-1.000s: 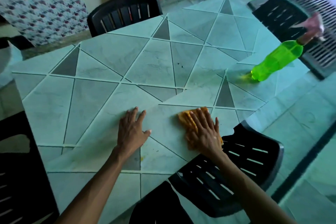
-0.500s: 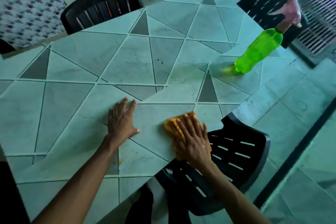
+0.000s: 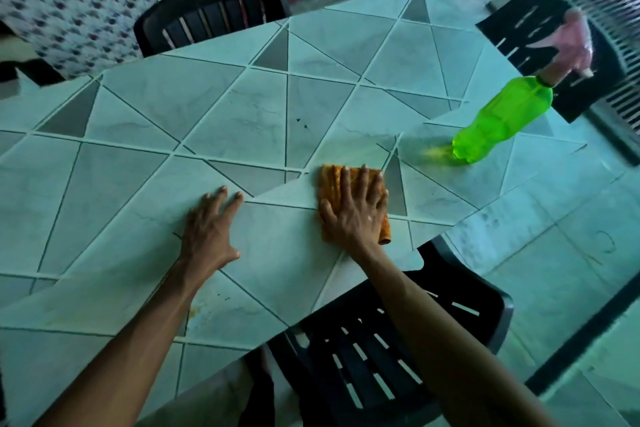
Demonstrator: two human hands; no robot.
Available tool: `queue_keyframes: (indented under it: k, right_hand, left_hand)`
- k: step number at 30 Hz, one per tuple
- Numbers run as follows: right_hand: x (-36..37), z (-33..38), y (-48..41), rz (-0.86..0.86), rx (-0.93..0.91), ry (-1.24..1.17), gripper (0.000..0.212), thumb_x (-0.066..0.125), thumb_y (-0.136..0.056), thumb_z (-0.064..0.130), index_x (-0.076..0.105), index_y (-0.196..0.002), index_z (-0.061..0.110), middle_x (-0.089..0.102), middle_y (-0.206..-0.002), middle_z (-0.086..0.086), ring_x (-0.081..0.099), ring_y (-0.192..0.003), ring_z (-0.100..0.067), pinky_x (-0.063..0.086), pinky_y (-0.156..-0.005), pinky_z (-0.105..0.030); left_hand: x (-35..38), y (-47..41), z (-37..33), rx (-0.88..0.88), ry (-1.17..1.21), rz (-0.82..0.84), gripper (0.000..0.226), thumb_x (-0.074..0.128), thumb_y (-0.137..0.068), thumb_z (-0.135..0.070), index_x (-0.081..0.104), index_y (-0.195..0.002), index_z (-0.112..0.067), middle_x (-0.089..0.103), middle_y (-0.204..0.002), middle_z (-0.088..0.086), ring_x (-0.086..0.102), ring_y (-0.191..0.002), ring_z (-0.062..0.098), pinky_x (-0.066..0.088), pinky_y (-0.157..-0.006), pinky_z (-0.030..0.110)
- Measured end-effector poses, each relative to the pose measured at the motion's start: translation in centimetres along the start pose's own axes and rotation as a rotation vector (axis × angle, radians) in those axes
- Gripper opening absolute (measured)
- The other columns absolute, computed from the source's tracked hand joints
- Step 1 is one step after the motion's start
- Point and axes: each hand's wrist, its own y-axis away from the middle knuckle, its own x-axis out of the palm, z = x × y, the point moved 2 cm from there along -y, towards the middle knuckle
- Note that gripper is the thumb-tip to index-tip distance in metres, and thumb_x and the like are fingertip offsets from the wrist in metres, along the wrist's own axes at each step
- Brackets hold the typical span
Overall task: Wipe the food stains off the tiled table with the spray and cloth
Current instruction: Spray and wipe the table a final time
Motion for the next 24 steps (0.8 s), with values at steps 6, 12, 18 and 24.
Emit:
queue_keyframes:
  k: [6,12,18,24]
  right_hand:
    - [1.8,3.3,6.9,0.024,-0.492,0.017,0.072,0.034,-0.097,0.057,0.01,-0.159,0.03,0.0,-0.168,-0.011,-0.01,-0.152,-0.04,0.008,-0.12,-0.064]
    - [1.2,5.5,2.1,0.07,-0.554,0.085,0.077,0.044,-0.093,0.059,0.013,-0.159,0.035,0.004,-0.168,-0.004,-0.008,-0.154,-0.036,0.002,-0.118,-0.066]
    - [-3.7,-2.1,-8.2,0.049,-0.174,0.094,0.069,0.028,-0.094,0.069,0.011,-0.156,0.046,0.003,-0.168,0.006,-0.003,-0.154,-0.035,-0.009,-0.115,-0.067]
    - [-3.9,-12.5,-3.2,0.0,0.122,-0.004,0.071,0.032,-0.096,0.067,0.004,-0.158,0.043,-0.011,-0.168,0.008,-0.014,-0.154,-0.027,-0.005,-0.119,-0.063]
  left_hand:
    - [-0.5,0.2,-0.5,-0.016,0.004,0.0,0.122,0.095,-0.051,-0.022,0.029,-0.154,-0.026,0.02,-0.162,0.007,0.023,-0.146,0.037,0.029,-0.114,0.052]
    - [-0.5,0.0,-0.6,-0.013,-0.072,0.015,0.123,0.095,-0.053,-0.027,0.026,-0.155,-0.026,0.018,-0.162,0.008,0.024,-0.145,0.037,0.032,-0.113,0.051]
    - [-0.8,-0.4,-1.8,-0.047,-0.149,0.007,0.117,0.093,-0.054,-0.027,0.028,-0.151,-0.023,0.021,-0.159,0.01,0.029,-0.142,0.035,0.031,-0.114,0.045]
    - [-1.1,-0.4,-2.3,-0.041,-0.158,-0.021,0.111,0.094,-0.048,-0.02,0.039,-0.145,-0.019,0.031,-0.152,0.013,0.038,-0.133,0.036,0.034,-0.11,0.043]
